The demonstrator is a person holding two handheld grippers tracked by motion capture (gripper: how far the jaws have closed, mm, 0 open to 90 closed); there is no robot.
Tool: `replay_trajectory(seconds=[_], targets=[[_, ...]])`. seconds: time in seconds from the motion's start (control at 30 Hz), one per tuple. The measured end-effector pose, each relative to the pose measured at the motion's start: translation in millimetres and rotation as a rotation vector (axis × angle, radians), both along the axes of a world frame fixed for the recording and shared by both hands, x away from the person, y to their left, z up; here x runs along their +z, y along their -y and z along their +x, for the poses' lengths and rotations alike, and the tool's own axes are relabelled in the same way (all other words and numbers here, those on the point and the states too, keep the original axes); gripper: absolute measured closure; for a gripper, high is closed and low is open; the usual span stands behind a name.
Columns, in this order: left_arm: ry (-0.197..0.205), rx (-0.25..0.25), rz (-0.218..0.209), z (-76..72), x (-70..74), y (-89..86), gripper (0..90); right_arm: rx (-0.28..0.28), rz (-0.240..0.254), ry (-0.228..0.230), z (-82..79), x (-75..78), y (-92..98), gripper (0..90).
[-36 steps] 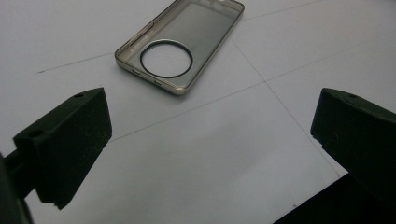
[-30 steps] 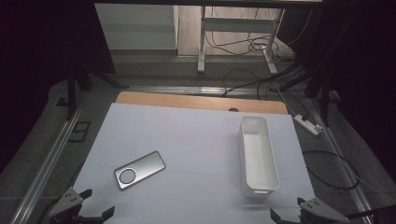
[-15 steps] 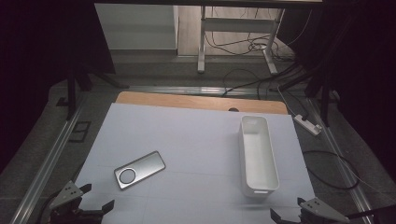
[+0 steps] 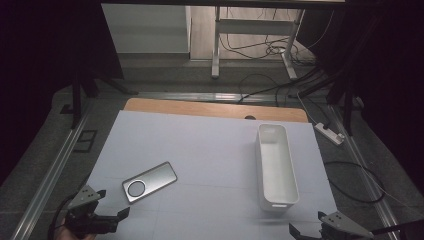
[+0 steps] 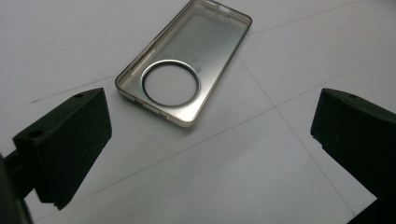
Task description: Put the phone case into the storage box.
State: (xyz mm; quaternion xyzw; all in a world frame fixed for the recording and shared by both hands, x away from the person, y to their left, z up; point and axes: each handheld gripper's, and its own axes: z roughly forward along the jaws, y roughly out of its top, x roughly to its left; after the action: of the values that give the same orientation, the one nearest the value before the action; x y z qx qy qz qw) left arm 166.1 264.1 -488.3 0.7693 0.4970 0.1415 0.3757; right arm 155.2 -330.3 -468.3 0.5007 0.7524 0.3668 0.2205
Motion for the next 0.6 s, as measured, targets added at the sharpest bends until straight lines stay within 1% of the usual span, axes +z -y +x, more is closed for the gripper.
replay_trajectory(seconds=[0.17, 0.33, 0.5, 0.6], targets=[[-0.006, -0.01, 0.007, 12.8, 1.2, 6.4, 0.0, 0.001, -0.001, -0.002, 0.4, 0.0, -0.2, 0.0], [-0.007, -0.017, 0.035, 23.4, 3.3, 13.4, 0.0, 0.004, 0.0, -0.004, 0.7, -0.2, -0.2, 0.0], [-0.013, -0.023, 0.044, 32.6, 5.6, 16.2, 0.0, 0.005, -0.002, -0.006, 1.0, -0.3, -0.2, 0.0], [-0.015, -0.026, 0.04, 38.8, 7.4, 16.8, 0.0, 0.005, -0.002, -0.009, 1.3, -0.4, -0.5, 0.0]])
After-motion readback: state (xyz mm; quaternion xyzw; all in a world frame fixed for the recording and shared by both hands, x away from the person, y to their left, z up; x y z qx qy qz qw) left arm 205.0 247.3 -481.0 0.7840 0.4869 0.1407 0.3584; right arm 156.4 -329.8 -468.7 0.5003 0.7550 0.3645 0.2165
